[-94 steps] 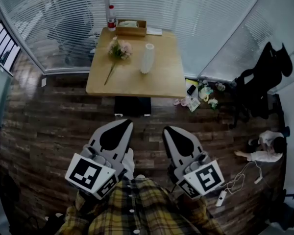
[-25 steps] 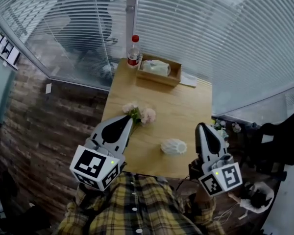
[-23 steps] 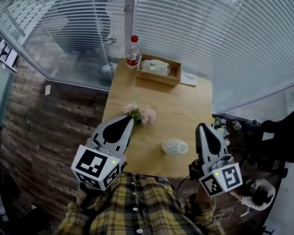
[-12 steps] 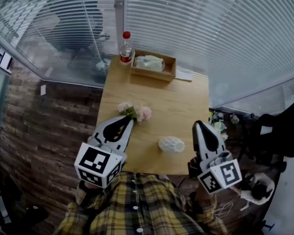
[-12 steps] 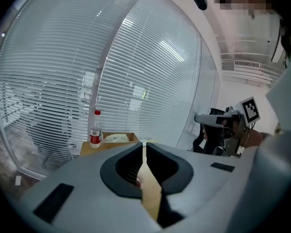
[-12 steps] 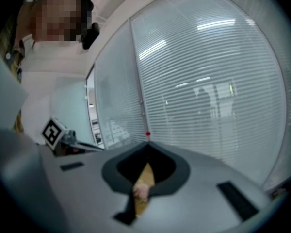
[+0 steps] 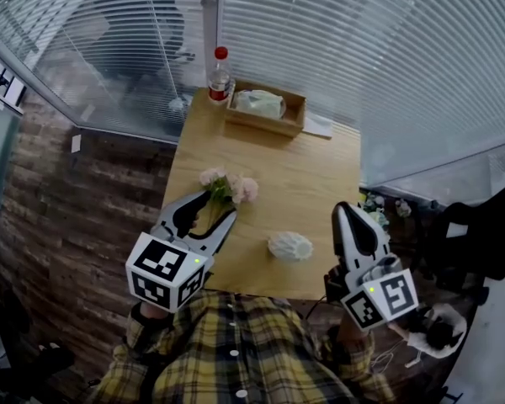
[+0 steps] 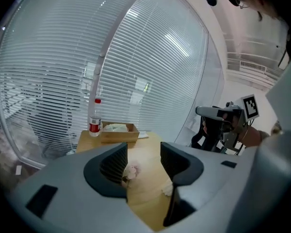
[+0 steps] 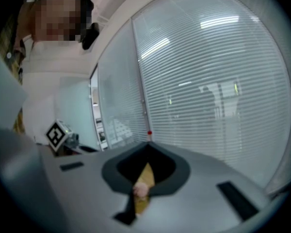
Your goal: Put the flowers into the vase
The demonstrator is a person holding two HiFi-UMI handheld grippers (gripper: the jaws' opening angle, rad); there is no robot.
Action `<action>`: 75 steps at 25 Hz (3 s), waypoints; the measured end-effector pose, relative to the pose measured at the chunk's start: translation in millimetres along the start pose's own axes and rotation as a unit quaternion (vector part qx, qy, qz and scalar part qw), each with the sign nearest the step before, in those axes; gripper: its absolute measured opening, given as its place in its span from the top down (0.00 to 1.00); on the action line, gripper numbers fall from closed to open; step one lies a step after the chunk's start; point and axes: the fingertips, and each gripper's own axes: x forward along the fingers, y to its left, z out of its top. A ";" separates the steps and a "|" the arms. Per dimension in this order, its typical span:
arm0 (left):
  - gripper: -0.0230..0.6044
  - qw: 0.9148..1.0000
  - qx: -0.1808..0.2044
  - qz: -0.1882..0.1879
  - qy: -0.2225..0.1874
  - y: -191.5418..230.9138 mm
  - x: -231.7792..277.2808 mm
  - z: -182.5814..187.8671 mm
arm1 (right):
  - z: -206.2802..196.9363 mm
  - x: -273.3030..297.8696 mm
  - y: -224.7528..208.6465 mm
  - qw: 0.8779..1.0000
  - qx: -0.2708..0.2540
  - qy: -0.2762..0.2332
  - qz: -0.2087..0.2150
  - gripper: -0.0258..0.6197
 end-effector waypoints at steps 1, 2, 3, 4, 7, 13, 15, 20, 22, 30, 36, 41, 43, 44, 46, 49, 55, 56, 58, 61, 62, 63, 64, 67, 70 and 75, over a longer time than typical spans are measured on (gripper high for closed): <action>0.64 1.000 -0.004 0.003 0.006 1.6 1.4 -3.3 | -0.4 -0.2 -1.2 1.000 0.000 0.001 0.001 0.94; 0.64 1.000 -0.007 0.006 0.014 3.6 3.4 -6.9 | -0.8 -0.3 -2.6 1.000 0.001 0.002 0.001 0.94; 0.64 1.000 -0.013 0.009 0.022 5.9 5.9 -11.1 | -1.3 -0.3 -4.2 1.000 0.001 0.003 0.002 0.94; 0.64 0.999 -0.019 0.013 0.031 8.6 8.6 -15.9 | -1.9 -0.3 -6.0 1.000 0.002 0.004 0.001 0.94; 0.64 0.997 -0.038 0.027 0.065 17.2 17.6 -35.7 | -5.6 -2.3 -11.5 1.000 0.006 0.009 -0.001 0.94; 0.64 0.989 -0.055 0.052 0.131 29.3 32.6 -82.8 | -18.8 -9.8 -23.1 1.000 0.022 0.020 -0.010 0.94; 0.64 0.985 -0.060 0.059 0.148 33.4 39.0 -95.9 | -22.2 -11.2 -29.6 0.999 0.027 0.023 -0.015 0.94; 0.64 0.976 -0.064 0.079 0.195 48.1 51.9 -128.3 | -33.2 -12.5 -43.7 0.998 0.039 0.029 -0.026 0.94; 0.64 0.972 -0.069 0.086 0.209 52.2 55.2 -140.4 | -38.7 -14.0 -47.1 0.998 0.043 0.034 -0.029 0.94; 0.64 0.962 -0.071 0.104 0.241 64.3 72.1 -170.3 | -53.9 -19.2 -55.1 0.997 0.056 0.047 -0.036 0.94; 0.64 0.956 -0.079 0.110 0.259 71.1 82.5 -185.9 | -62.4 -21.9 -58.6 0.996 0.063 0.054 -0.041 0.94; 0.64 0.950 -0.068 0.116 0.282 74.8 88.8 -198.0 | -67.8 -21.0 -64.2 0.995 0.070 0.060 -0.042 0.94; 0.64 0.946 -0.070 0.118 0.292 75.6 89.3 -202.9 | -70.9 -20.4 -65.4 0.994 0.072 0.064 -0.042 0.94; 0.64 0.945 -0.076 0.119 0.295 75.7 89.3 -204.6 | -72.5 -19.8 -65.3 0.994 0.073 0.067 -0.040 0.94; 0.64 0.945 -0.088 0.118 0.293 76.1 89.4 -204.8 | -75.1 -18.2 -64.4 0.994 0.074 0.070 -0.037 0.94; 0.65 0.945 -0.094 0.119 0.291 77.1 89.4 -203.3 | -77.5 -16.8 -63.3 0.994 0.077 0.069 -0.034 0.94; 0.83 0.944 -0.078 0.137 0.291 80.1 84.0 -201.0 | -78.2 -20.0 -62.5 0.994 0.080 0.067 -0.035 0.94; 0.87 0.944 -0.070 0.140 0.291 80.4 83.7 -200.4 | -78.0 -20.5 -62.6 0.994 0.081 0.066 -0.035 0.94; 0.92 0.944 -0.058 0.142 0.292 79.8 83.9 -199.4 | -78.3 -21.5 -62.6 0.994 0.082 0.066 -0.036 0.94; 0.94 0.945 -0.055 0.136 0.292 76.6 83.9 -198.3 | -78.9 -22.6 -61.1 0.994 0.083 0.068 -0.035 0.94; 0.94 0.946 -0.055 0.133 0.290 75.7 83.9 -197.3 | -78.7 -22.4 -60.7 0.994 0.083 0.067 -0.034 0.94; 0.94 0.947 -0.054 0.130 0.288 75.1 84.1 -196.1 | -78.5 -22.1 -60.6 0.994 0.082 0.067 -0.034 0.94; 0.94 0.948 -0.054 0.128 0.286 74.8 84.1 -194.6 | -78.0 -21.7 -60.4 0.994 0.082 0.066 -0.033 0.94; 0.94 0.951 -0.055 0.123 0.278 73.6 81.8 -189.0 | -75.1 -21.6 -58.6 0.994 0.080 0.063 -0.032 0.94; 0.94 0.954 -0.055 0.118 0.268 71.3 79.6 -182.9 | -71.8 -22.0 -57.0 0.995 0.076 0.059 -0.031 0.94; 0.94 0.960 -0.057 0.110 0.250 65.1 76.2 -171.1 | -69.4 -24.4 -54.3 0.996 0.068 0.056 -0.031 0.94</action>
